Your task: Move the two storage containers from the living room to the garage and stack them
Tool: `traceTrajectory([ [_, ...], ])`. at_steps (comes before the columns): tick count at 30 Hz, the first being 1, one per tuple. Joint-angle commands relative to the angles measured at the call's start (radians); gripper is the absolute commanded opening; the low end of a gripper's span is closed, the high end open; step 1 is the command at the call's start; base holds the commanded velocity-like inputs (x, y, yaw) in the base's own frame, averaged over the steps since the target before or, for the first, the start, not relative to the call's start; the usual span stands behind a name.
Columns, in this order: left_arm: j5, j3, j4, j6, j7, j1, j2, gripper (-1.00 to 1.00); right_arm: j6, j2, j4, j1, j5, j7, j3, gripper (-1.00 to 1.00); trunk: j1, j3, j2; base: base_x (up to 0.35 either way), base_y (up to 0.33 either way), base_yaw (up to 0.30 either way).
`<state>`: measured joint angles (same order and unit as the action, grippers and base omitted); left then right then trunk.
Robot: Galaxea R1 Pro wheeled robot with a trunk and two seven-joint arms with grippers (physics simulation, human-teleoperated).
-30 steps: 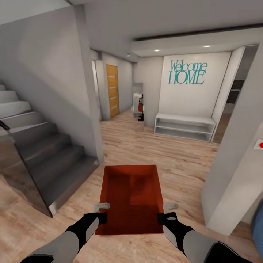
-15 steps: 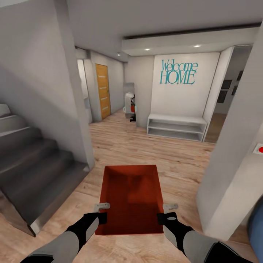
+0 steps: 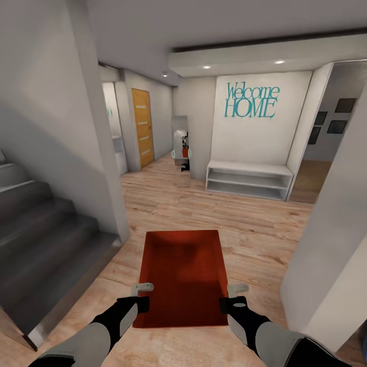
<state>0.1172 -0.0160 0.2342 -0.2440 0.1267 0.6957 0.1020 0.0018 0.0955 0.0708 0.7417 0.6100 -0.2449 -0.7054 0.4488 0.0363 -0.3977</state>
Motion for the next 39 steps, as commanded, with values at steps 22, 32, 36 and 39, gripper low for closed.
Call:
traceTrajectory([
  [22, -0.004, 0.002, 0.005, -0.006, 0.011, 0.001, -0.003, -1.00, 0.000, -0.002, -0.005, 0.001, 0.016, -0.007, 0.000, -1.00, 0.001, 0.002, -0.002, 0.322, 0.000, 0.000],
  [32, -0.004, 0.002, 0.005, -0.006, 0.011, 0.001, -0.003, -1.00, 0.000, -0.002, -0.005, 0.001, 0.016, -0.007, 0.000, -1.00, 0.001, 0.002, -0.002, 0.322, 0.000, 0.000],
  [36, -0.004, 0.002, 0.005, -0.006, 0.011, 0.001, -0.002, -1.00, 0.000, -0.002, -0.005, 0.001, 0.016, -0.007, 0.000, -1.00, 0.001, 0.002, -0.002, 0.322, 0.000, 0.000],
  [39, -0.004, 0.002, 0.005, -0.006, 0.011, 0.001, -0.002, -1.00, 0.000, -0.002, -0.005, 0.001, 0.016, -0.007, 0.000, -1.00, 0.001, 0.002, -0.002, 0.322, 0.000, 0.000],
])
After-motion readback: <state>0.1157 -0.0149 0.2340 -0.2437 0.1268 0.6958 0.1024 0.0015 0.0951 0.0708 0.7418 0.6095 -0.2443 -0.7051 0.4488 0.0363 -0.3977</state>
